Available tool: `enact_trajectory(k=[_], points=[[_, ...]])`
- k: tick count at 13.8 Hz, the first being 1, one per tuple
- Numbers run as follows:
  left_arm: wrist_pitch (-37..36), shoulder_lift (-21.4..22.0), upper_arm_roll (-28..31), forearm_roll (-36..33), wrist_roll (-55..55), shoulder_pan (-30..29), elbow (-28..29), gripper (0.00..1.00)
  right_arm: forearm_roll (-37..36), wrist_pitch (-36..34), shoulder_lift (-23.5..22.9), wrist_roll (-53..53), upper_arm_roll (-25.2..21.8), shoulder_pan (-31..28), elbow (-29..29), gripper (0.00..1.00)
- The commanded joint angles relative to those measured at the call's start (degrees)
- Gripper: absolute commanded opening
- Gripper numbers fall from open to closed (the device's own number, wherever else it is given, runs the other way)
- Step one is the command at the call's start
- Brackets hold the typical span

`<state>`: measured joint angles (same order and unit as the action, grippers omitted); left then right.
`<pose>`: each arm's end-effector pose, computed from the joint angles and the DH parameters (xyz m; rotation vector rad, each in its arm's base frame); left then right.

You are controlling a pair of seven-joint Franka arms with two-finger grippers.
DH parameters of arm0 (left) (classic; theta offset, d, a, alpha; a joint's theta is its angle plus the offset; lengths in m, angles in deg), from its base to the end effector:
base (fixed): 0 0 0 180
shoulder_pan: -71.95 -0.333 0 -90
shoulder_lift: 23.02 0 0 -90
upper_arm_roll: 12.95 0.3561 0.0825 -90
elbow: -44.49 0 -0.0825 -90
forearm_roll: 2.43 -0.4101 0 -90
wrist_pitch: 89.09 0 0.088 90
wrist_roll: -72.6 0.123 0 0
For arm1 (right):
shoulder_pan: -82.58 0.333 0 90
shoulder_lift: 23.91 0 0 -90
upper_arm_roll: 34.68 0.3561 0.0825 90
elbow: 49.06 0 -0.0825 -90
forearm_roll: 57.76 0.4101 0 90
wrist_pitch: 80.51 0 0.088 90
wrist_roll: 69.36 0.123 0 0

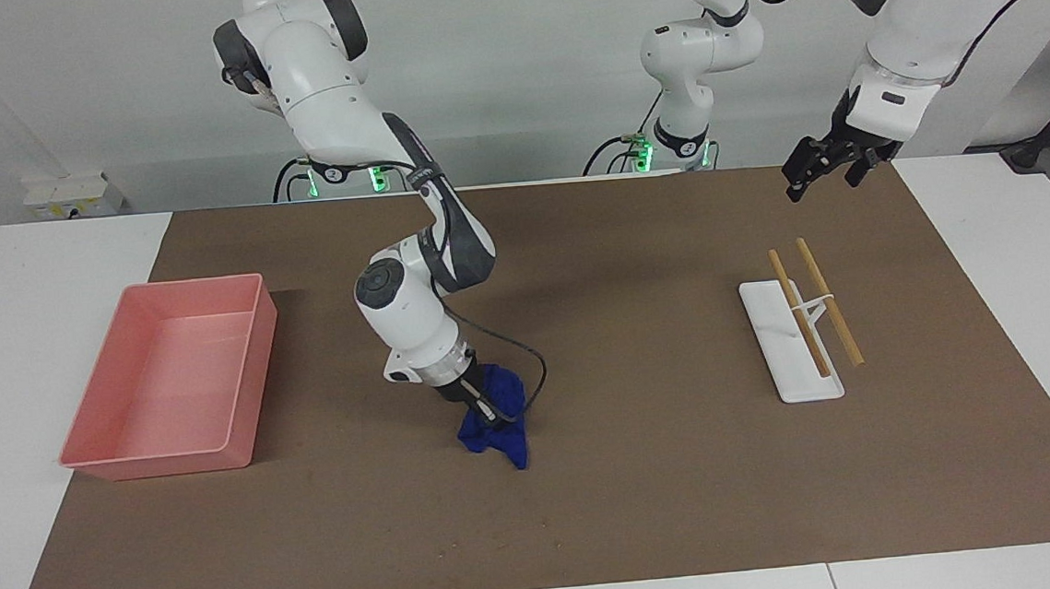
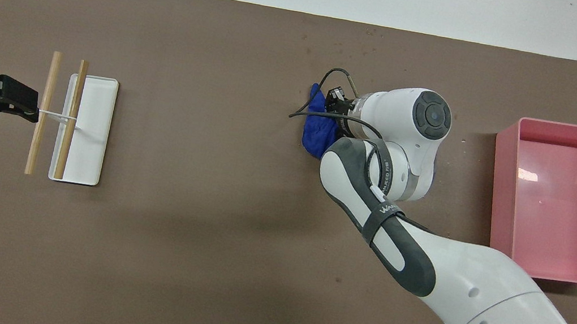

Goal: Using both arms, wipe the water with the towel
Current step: 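Wipe the water spill with the cloth in the right gripper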

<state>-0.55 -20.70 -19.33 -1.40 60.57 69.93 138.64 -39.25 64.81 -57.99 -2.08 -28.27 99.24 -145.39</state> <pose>0.5595 -0.0462 0.6335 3.1281 0.2101 -0.0925 0.6950 0.2829 0.2846 -2.3985 1.3764 0.0224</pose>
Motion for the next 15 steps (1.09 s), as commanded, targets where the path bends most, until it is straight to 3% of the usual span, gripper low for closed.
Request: enact_trajectory(k=[1,6,15], points=[[0.9,0.3,0.3,-1.2,0.6,0.5,0.8,1.00,-0.8,-1.4,6.2,0.3,0.3,-0.1,-10.7,0.00],[1.2,0.6,0.4,-1.2,0.5,0.8,1.5,1.00,-0.1,2.3,7.1,0.2,0.3,2.2,-12.5,0.00],[0.8,0.6,0.4,-1.2,0.5,0.4,1.5,1.00,-0.2,8.7,5.6,-1.1,0.9,5.3,-9.2,0.00]])
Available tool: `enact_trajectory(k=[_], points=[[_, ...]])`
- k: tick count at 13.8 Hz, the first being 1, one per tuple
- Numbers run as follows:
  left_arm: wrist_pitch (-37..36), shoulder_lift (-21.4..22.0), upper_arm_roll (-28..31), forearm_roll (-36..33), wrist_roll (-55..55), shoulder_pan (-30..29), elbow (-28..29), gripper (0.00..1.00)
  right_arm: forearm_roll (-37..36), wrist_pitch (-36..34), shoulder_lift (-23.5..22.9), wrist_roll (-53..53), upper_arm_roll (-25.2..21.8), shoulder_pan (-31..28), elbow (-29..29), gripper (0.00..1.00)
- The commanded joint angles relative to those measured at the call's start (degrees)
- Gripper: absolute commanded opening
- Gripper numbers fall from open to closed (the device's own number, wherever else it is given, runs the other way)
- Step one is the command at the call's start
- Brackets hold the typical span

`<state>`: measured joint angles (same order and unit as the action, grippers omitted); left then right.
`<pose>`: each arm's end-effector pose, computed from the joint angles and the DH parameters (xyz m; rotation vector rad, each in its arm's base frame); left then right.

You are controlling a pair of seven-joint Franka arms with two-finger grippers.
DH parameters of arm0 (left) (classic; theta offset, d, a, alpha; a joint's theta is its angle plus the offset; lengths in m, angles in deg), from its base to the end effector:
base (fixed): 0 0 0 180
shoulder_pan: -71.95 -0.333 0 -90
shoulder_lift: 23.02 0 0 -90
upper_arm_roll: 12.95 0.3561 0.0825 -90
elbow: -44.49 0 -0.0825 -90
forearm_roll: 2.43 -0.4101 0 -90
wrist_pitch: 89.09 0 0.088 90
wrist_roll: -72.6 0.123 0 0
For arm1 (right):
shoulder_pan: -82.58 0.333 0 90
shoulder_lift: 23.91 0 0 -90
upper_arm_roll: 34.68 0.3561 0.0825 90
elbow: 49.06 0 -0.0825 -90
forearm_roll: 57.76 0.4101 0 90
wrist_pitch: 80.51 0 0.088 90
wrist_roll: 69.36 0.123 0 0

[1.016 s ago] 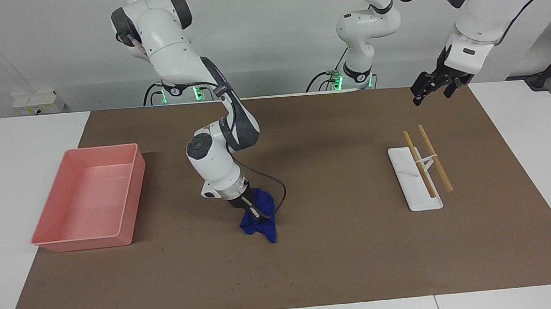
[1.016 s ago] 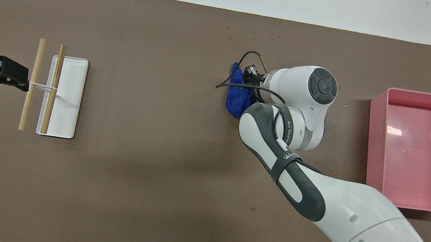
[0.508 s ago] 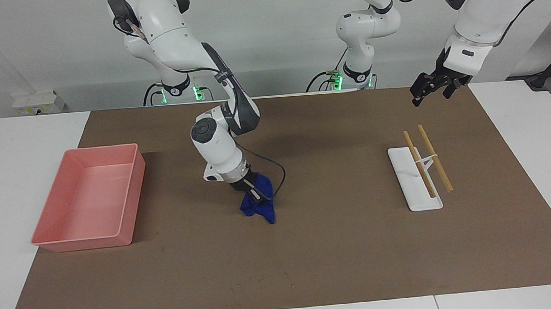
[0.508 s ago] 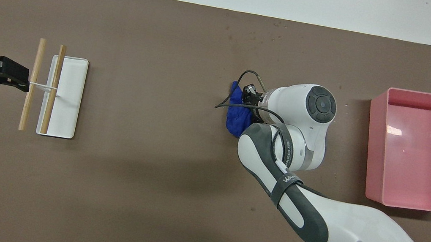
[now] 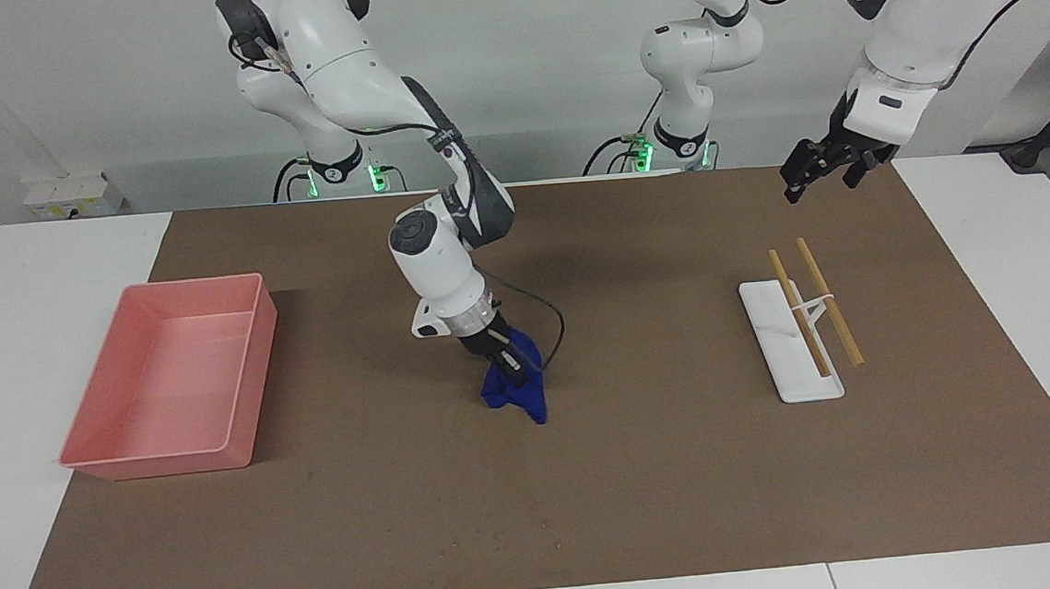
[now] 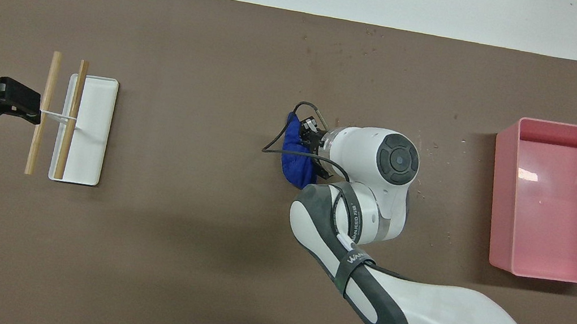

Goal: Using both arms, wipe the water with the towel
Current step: 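Wipe the water spill with the cloth in the right gripper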

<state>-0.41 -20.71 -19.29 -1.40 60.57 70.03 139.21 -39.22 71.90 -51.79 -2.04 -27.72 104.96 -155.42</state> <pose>0.5592 -0.0468 0.6287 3.1289 0.2087 -0.1045 0.6277 0.3363 0.2938 -2.4408 1.2552 -0.0305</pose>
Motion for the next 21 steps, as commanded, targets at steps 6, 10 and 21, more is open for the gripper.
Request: enact_trajectory(k=[6,10,21], points=[[0.8,0.6,0.4,-1.2,0.5,0.1,1.0,1.00,-0.9,0.8,-0.8,-14.5,-0.4,-4.9,-0.8,0.00],[0.9,0.6,0.4,-1.2,0.5,0.1,1.1,1.00,-2.1,-1.1,0.0,-23.1,-1.0,-10.1,-0.9,0.00],[1.0,0.7,0.4,-1.2,0.5,0.1,1.2,1.00,-5.1,-30.3,21.4,-28.0,-1.0,-23.3,-0.4,0.00]])
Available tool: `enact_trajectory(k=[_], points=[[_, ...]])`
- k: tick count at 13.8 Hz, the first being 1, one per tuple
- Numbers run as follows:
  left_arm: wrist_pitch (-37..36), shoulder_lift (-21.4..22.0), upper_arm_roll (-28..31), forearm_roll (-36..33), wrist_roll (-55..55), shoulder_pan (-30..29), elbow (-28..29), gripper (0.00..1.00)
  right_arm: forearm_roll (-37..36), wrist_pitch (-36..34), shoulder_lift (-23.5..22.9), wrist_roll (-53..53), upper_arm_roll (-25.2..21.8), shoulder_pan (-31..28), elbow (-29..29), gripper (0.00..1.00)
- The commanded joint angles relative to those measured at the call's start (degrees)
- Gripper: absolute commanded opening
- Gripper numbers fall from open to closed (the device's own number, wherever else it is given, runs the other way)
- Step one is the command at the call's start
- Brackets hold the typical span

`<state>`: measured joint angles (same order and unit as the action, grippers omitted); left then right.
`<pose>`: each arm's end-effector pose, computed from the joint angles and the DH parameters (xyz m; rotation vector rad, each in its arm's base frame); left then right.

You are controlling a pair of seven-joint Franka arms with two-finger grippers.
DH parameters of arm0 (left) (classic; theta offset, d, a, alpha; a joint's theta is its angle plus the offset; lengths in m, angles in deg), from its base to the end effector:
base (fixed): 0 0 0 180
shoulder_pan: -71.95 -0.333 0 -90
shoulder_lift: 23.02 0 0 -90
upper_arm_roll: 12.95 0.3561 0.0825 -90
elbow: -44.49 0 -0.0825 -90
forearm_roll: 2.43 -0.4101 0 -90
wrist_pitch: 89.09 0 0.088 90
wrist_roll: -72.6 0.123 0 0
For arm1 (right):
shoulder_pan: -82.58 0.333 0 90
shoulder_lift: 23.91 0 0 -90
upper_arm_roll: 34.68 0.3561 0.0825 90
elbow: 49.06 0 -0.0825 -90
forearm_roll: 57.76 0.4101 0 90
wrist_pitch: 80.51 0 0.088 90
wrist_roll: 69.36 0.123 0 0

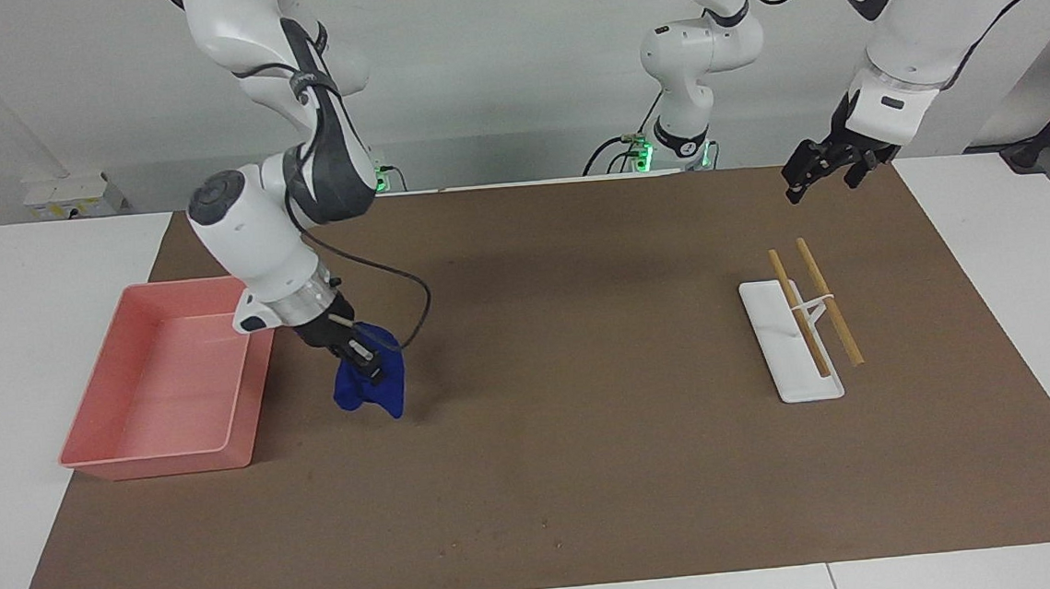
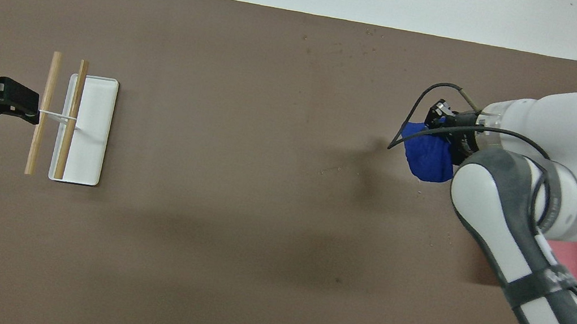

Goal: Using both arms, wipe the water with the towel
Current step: 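Carry the cloth into the pink bin and open the right gripper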

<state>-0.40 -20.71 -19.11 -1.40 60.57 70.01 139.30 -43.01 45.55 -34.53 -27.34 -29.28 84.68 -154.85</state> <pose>0.5593 -0.0448 0.6280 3.1284 0.2142 -0.1066 0.6519 0.0949 0.4549 -2.6617 1.0326 -0.0754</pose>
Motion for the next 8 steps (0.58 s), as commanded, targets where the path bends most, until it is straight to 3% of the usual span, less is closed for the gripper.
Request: enact_trajectory(k=[1,8], points=[[1.0,0.7,0.2,-1.2,0.5,0.1,1.1,1.00,-2.6,-6.2,5.2,-4.2,0.6,-4.9,-0.8,0.00],[1.0,0.8,0.2,-1.2,0.5,0.1,1.3,1.00,-12.4,-11.0,5.7,-24.3,0.7,-17.5,-2.6,0.00]])
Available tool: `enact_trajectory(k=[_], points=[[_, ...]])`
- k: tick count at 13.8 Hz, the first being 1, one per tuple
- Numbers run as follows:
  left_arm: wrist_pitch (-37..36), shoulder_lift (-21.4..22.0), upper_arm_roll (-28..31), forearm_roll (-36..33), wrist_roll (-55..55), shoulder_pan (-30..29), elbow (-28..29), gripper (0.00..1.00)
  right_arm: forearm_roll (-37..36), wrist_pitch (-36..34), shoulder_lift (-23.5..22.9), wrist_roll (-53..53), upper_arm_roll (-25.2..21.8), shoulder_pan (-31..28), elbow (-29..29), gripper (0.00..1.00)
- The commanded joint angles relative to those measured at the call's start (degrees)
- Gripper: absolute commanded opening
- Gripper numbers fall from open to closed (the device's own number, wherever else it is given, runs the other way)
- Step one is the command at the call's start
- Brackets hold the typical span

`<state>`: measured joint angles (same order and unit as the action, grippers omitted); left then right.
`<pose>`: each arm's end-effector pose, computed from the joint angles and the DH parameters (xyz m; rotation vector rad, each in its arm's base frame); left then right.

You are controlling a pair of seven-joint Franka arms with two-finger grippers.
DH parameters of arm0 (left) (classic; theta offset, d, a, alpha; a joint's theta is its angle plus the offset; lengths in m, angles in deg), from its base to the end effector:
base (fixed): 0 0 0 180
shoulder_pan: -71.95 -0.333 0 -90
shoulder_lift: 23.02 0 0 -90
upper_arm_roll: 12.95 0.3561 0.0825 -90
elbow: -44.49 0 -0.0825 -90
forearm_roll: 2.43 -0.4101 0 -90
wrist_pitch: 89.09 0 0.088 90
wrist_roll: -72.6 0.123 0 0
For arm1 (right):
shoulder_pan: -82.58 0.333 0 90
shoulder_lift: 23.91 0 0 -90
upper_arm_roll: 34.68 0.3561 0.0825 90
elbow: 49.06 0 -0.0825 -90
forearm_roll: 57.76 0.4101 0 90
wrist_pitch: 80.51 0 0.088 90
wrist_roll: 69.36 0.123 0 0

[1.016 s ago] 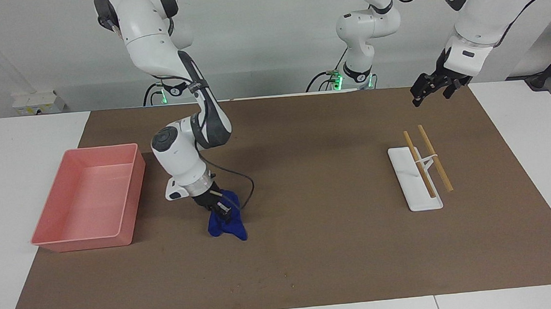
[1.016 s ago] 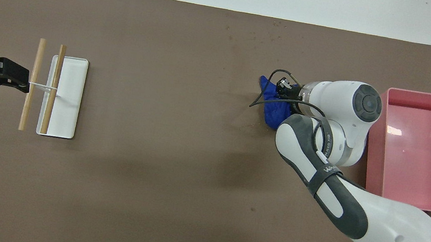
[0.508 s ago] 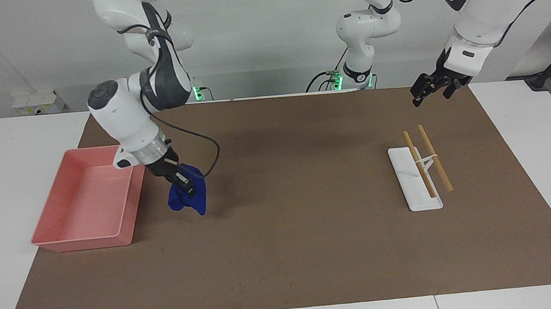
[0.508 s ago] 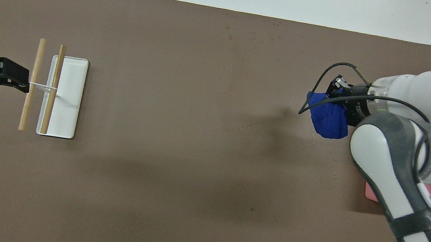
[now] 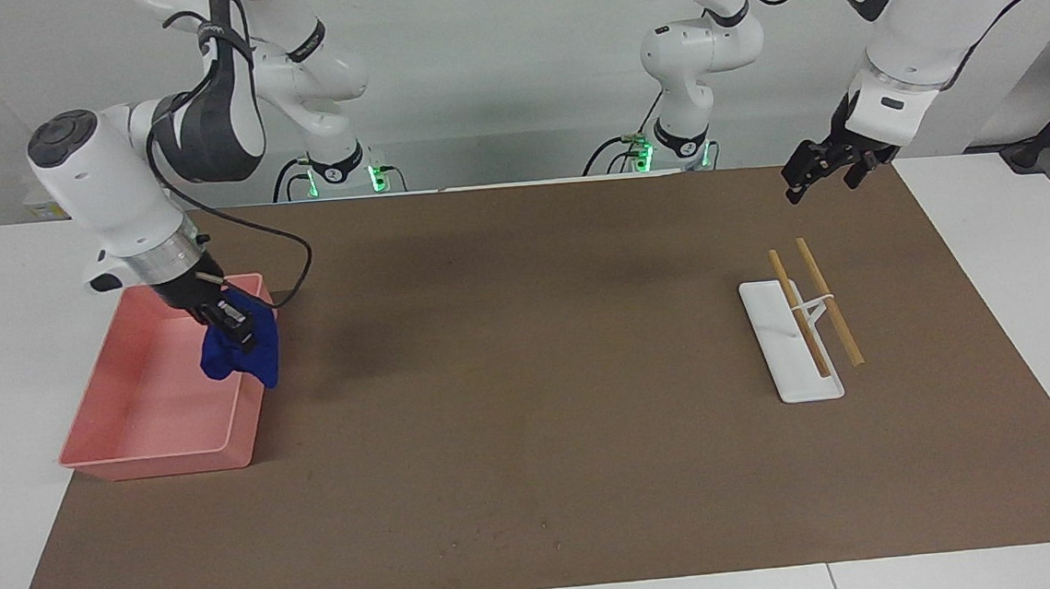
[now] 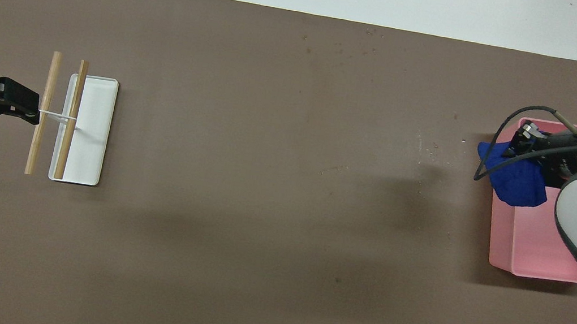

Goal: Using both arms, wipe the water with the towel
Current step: 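Carry the cloth into the pink bin and open the right gripper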

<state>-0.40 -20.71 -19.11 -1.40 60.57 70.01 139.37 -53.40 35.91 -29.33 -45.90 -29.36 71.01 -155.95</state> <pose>0.5592 -0.0447 0.6274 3.1285 0.2142 -0.1085 0.6198 -0.0640 0.4845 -2.9373 0.8298 -0.0909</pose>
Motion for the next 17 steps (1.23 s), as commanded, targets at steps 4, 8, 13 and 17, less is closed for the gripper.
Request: enact_trajectory(k=[4,8,13,17], points=[[1.0,0.8,0.2,-1.2,0.5,0.1,1.2,1.00,-7.8,-1.0,2.7,-20.0,0.8,-9.0,-7.8,0.00],[1.1,0.8,0.2,-1.2,0.5,0.1,1.2,1.00,-12.9,0.0,2.2,-20.2,0.8,-9.9,-12.9,0.00],[1.0,0.8,0.2,-1.2,0.5,0.1,1.2,1.00,-16.1,3.5,2.3,-19.4,1.0,-10.1,-16.9,0.67],[1.0,0.8,0.1,-1.2,0.6,0.2,1.3,1.00,-15.3,-4.2,5.1,-19.4,1.9,-9.7,-13.2,1.00]])
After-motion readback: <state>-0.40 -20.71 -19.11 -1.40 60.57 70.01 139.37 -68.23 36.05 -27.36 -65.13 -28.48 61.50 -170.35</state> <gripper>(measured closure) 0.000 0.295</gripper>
